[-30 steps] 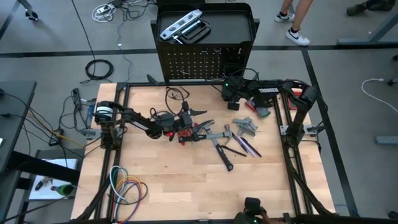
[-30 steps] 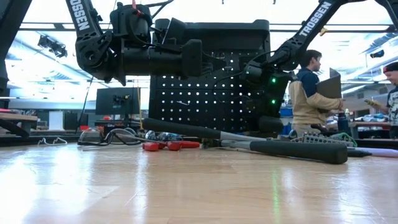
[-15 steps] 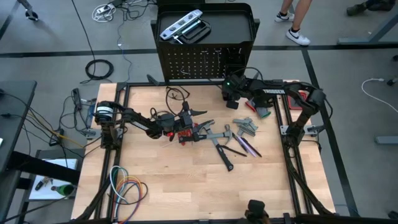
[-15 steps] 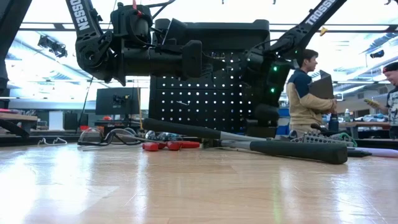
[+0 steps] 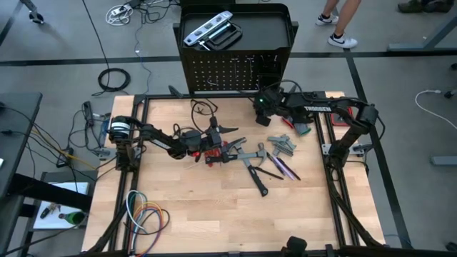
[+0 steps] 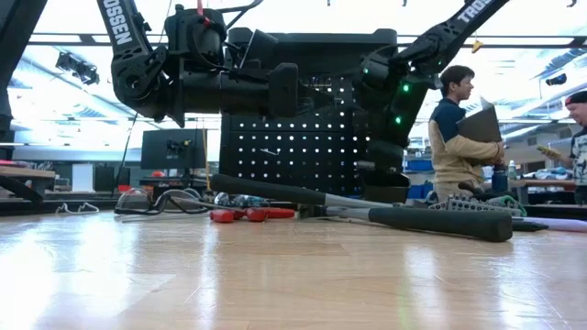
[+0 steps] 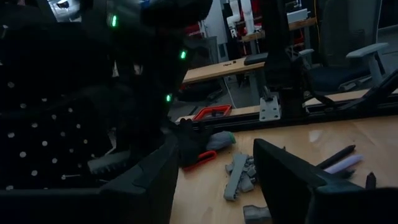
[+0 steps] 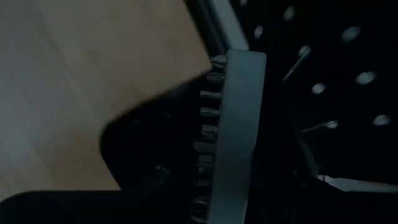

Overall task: Hang tools onto peg board
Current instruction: Remove the terminal block from the bottom basket of the peg board, then remove the spirit level from the top of the peg board

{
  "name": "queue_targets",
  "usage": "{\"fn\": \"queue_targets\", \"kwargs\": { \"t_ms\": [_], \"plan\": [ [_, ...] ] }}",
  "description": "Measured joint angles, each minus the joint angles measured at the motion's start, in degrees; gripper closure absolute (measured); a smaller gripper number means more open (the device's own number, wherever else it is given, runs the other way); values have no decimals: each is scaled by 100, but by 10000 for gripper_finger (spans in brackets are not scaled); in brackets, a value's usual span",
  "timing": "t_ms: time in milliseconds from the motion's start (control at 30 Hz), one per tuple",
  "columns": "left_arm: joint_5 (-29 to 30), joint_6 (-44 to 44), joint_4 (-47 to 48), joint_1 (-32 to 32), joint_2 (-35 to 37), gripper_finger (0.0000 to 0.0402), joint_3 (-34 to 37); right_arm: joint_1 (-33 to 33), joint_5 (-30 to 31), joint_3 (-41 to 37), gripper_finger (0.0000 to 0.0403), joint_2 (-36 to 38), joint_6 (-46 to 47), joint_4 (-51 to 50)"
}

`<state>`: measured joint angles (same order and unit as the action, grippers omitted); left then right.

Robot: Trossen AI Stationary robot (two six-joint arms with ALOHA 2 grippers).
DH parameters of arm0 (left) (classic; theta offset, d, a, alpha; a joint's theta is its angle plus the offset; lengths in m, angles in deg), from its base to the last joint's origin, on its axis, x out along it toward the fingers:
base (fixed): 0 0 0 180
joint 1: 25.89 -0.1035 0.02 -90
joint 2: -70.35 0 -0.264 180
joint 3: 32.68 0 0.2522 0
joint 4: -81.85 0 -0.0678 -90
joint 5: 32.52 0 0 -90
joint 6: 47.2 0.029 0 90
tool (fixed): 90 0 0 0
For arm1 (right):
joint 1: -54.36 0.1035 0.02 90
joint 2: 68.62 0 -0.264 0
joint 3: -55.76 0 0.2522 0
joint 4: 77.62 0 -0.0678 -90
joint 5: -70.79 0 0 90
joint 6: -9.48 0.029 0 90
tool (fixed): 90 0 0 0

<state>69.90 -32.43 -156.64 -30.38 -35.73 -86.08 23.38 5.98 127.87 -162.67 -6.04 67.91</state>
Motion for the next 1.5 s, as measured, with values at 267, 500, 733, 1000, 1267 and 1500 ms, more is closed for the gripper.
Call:
{"fn": "queue_targets", "kwargs": {
  "t_ms": [267, 500, 733, 1000, 1267, 1500],
  "plan": [
    [48, 29, 88, 0, 0, 195, 0, 489, 78, -460, 277, 845, 718, 2],
    [208, 151, 105, 2, 0, 195, 0, 1131, -556, -1602, 278, 2108, 2182, -387],
    [208, 146, 20, 2, 0, 195, 0, 1684, -1478, -2295, 227, 2824, 3780, -988],
    [210, 113, 96, 4, 0, 195, 0, 1946, -1480, -2298, 140, 2900, 4244, -1284],
    [321, 160, 138, 2, 0, 195, 0, 2664, -510, -2153, 112, 3351, 4660, -1621],
    [592, 98, 42, 0, 0, 195, 0, 3292, -180, -2382, 126, 3418, 5242, -1298]
  ]
}}
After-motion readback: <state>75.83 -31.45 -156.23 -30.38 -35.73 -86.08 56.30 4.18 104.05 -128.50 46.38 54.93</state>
